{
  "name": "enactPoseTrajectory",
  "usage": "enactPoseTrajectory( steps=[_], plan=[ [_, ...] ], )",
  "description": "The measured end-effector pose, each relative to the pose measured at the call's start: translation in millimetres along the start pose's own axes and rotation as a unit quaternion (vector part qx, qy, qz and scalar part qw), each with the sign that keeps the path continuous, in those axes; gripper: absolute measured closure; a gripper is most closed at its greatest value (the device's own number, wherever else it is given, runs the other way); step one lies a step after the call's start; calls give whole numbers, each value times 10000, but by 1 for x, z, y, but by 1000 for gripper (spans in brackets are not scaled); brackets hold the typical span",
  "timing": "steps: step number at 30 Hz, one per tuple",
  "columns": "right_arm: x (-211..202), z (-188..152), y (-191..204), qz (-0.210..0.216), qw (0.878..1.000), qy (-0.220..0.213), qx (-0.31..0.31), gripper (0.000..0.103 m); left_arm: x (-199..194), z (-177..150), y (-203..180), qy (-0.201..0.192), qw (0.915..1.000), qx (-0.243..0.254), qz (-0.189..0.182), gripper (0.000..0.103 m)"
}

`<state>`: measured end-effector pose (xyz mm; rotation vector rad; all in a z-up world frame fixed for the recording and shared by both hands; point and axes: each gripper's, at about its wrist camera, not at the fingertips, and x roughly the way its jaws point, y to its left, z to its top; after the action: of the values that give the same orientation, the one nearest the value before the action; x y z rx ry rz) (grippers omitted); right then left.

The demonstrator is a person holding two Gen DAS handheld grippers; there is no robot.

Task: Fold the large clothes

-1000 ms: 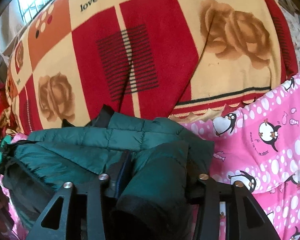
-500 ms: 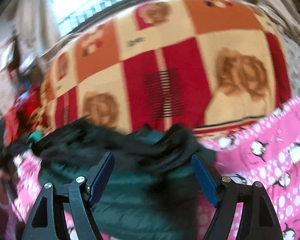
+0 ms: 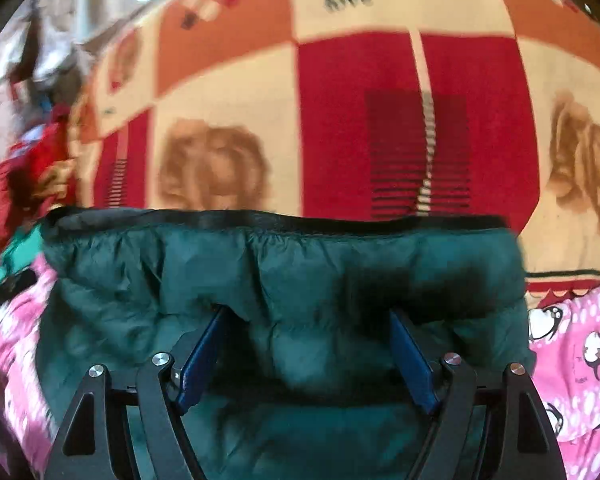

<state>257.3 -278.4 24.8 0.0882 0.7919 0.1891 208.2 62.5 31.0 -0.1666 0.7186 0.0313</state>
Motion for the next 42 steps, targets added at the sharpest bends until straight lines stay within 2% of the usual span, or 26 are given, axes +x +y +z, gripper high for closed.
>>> enactPoseTrajectory(
  steps=[3, 6, 9, 12, 15, 19, 22, 25, 30, 32, 34, 38, 42],
  plan=[
    [36, -3, -16, -216, 9978, 474, 417, 25, 35, 0, -12, 266, 9985, 338, 328, 25],
    [46, -11, -23, -167, 9971, 486, 570, 25, 63, -4, -15, 506, 9967, 465, 424, 25],
    [41, -8, -22, -182, 9968, 588, 511, 25, 68, -3, -13, 547, 9968, 389, 445, 25],
    [16, 2, -22, -126, 9986, 204, 469, 25, 63, 7, -14, 446, 9972, 402, 455, 25],
    [8, 10, -31, -509, 9981, 40, 344, 25, 69, 17, -14, 433, 9973, 365, 462, 25],
    [30, 12, -53, -902, 9950, 312, 307, 25, 96, 20, -15, 782, 9943, 425, 582, 23],
    [52, 5, -65, -806, 9937, 526, 569, 22, 107, 16, -16, 836, 9936, 465, 607, 21],
    [64, -2, -71, -733, 9936, 489, 704, 19, 110, 14, -14, 764, 9945, 405, 594, 17],
    [68, -5, -74, -695, 9939, 420, 744, 19, 113, 9, -9, 656, 9962, 210, 527, 15],
    [56, -6, -72, -766, 9939, 422, 675, 19, 112, 9, -10, 633, 9962, 237, 544, 15],
    [40, -6, -65, -786, 9941, 318, 670, 19, 112, 10, -11, 640, 9962, 243, 546, 15],
    [9, -1, -38, -319, 9975, -86, 617, 19, 111, 9, -10, 604, 9966, 196, 529, 15],
    [14, 5, 3, 70, 9998, 55, 181, 19, 107, 7, -11, 522, 9967, 230, 586, 15]
  ],
)
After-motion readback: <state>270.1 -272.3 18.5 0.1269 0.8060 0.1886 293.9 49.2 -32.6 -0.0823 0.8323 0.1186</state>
